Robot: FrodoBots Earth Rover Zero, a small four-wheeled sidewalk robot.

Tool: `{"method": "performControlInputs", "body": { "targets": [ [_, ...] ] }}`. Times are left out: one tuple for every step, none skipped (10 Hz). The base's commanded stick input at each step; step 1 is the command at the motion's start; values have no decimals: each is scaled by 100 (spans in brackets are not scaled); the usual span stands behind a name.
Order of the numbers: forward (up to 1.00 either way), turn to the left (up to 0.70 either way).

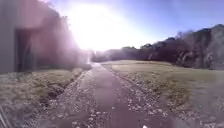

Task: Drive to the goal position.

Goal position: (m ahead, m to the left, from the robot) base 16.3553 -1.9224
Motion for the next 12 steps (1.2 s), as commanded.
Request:
{"method": "performControlInputs", "body": {
  "targets": [
    [70,0],
    [70,0],
    [70,0],
    [70,7],
    [70,23],
    [70,15],
    [70,0],
    [70,0],
    [70,7],
    [70,24],
    [70,27],
    [70,27]
  ]
}}
